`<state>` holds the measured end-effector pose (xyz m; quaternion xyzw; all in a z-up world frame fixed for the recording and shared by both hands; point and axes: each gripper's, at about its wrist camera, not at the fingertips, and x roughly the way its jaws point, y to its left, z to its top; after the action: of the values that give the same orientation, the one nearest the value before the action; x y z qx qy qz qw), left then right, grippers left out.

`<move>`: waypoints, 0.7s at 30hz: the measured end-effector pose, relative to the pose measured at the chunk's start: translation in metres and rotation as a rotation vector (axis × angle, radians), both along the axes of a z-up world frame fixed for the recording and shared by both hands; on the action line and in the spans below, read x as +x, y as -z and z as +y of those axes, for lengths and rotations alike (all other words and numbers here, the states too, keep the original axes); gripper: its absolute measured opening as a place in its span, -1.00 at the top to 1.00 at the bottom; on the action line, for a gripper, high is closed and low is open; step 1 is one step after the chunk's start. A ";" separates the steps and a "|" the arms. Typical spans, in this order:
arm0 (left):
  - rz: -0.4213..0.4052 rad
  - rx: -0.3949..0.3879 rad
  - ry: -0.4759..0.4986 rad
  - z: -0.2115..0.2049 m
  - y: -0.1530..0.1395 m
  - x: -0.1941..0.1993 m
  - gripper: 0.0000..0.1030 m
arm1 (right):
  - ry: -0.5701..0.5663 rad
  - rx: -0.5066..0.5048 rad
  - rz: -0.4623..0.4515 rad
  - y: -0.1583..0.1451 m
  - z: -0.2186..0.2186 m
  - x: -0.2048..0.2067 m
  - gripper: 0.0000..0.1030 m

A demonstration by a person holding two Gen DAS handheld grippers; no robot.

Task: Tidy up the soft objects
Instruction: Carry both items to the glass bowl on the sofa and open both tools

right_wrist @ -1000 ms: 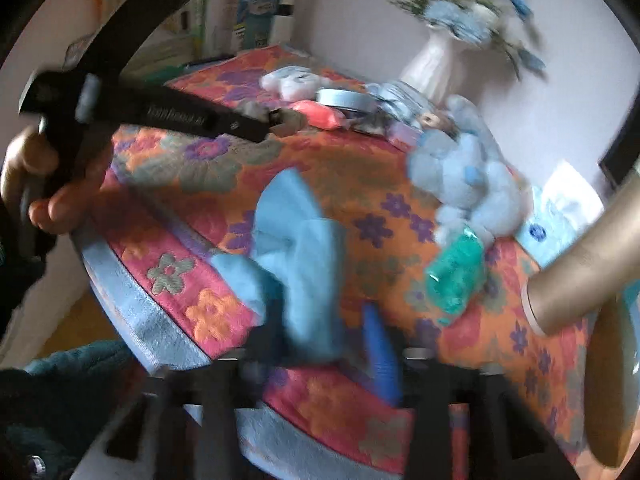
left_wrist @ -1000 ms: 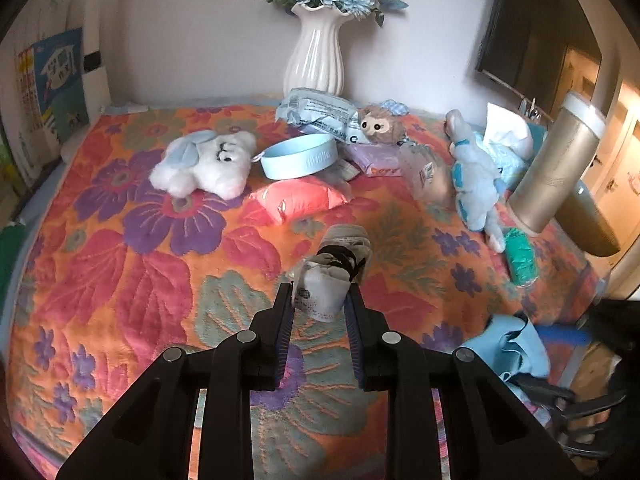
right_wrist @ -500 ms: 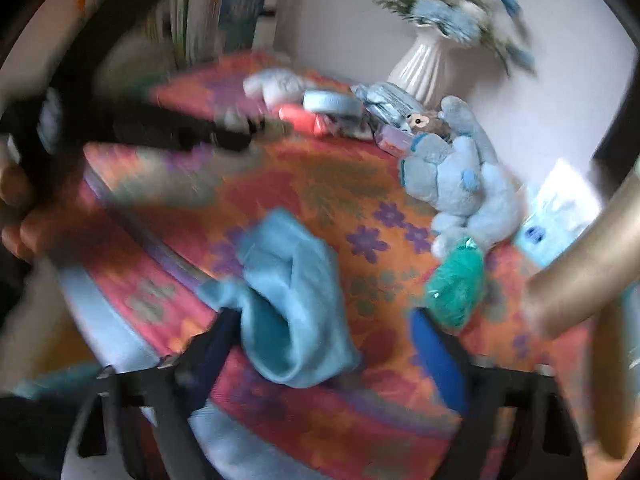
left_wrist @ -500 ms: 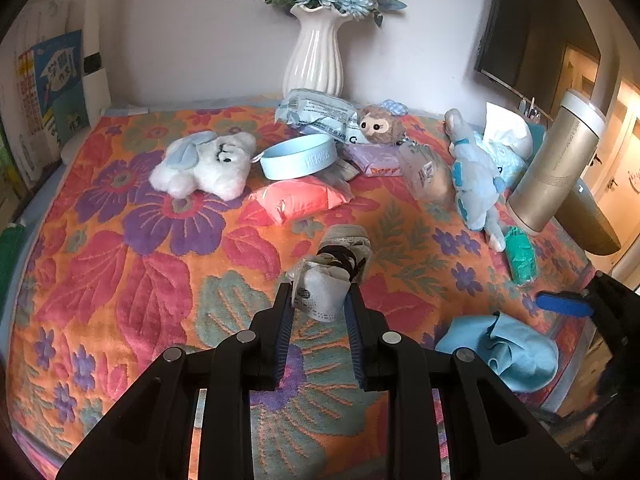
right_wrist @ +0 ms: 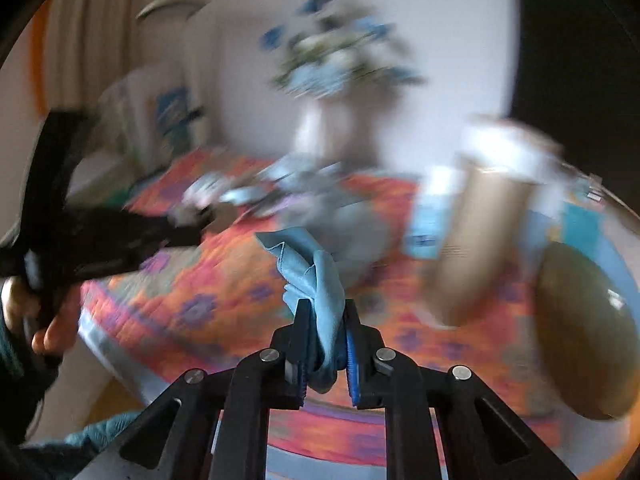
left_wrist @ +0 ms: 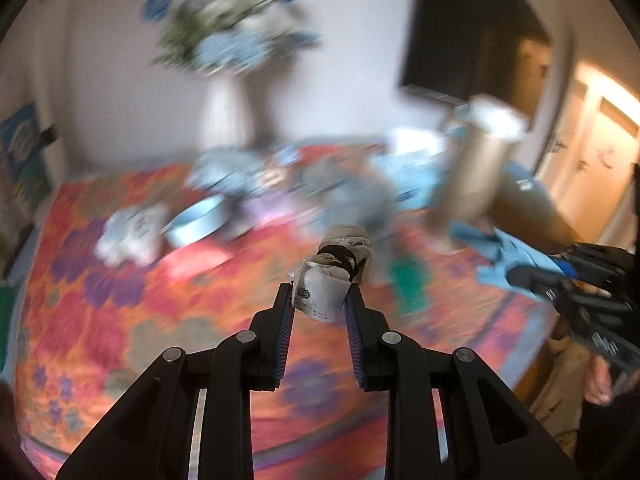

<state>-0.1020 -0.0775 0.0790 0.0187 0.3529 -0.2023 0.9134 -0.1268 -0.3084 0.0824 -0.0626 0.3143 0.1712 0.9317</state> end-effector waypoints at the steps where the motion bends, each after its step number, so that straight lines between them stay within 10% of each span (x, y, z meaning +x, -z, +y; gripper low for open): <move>1: -0.012 -0.009 0.029 -0.011 -0.007 -0.004 0.57 | 0.041 0.013 -0.012 -0.007 -0.017 -0.003 0.73; 11: -0.154 0.012 0.318 -0.170 -0.054 -0.026 0.57 | 0.497 -0.043 -0.062 -0.033 -0.162 -0.017 0.72; 21: -0.119 0.003 0.441 -0.300 -0.052 0.016 0.57 | 0.677 0.207 0.022 -0.033 -0.269 0.032 0.72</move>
<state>-0.0864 -0.3778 0.1305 0.1086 0.2861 -0.3950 0.8662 -0.0944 -0.5771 0.1153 0.1415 0.3082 -0.1157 0.9336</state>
